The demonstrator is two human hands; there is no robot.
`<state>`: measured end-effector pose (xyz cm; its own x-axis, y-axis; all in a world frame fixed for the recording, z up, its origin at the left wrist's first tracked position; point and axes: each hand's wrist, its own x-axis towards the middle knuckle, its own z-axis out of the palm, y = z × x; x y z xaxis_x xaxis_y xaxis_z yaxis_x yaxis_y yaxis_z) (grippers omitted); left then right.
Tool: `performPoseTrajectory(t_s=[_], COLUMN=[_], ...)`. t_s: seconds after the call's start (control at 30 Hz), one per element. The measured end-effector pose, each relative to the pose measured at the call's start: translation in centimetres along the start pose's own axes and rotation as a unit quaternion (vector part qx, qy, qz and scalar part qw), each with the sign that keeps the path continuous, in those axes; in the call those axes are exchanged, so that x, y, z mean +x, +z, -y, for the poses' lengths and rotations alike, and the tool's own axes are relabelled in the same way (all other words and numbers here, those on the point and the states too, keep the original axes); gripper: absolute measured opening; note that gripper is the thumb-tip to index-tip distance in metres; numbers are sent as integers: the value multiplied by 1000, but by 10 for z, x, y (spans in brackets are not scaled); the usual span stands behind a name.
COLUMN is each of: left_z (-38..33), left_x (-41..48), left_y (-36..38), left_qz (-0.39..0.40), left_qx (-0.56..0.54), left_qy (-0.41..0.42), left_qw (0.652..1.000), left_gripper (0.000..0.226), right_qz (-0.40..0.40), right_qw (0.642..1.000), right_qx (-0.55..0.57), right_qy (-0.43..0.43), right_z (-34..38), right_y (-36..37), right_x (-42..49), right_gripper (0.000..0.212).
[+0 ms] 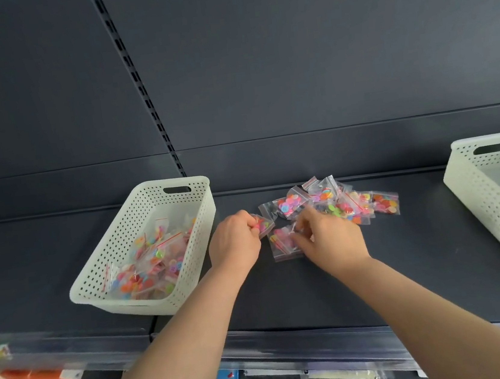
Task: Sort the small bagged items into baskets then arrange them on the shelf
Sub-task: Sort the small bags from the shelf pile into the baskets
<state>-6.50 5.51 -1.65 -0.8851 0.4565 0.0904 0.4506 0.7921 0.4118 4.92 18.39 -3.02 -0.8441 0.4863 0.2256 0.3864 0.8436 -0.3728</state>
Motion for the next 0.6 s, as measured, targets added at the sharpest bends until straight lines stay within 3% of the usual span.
performPoseTrajectory(t_s=[0.13,0.23,0.4,0.5,0.6], left_z=[2,4,4,0,-3], left_x=[-2,-4,-6,-7,-7], left_y=[-2,-4,-2,1,-2], left_qz=[-8,-11,-4,2,1], left_qx=[-5,-9,-6,-7,-12], left_qy=[-6,-13,-20,-21,-13], left_qw=[1000,1000,1000,1000,1000], left_gripper=[15,14,15,16,14], right_qz=[12,57,65,52,106], right_qw=[999,998,995,995,992], right_qx=[9,-10,-70,-82,-58], right_qy=[-50,-26,-8,-15,-37], right_z=[8,10,9,5,10], right_y=[10,12,1,-3,-1], right_x=[-3,-5,-7,-4,0], right_gripper=[25,48,53,41,29])
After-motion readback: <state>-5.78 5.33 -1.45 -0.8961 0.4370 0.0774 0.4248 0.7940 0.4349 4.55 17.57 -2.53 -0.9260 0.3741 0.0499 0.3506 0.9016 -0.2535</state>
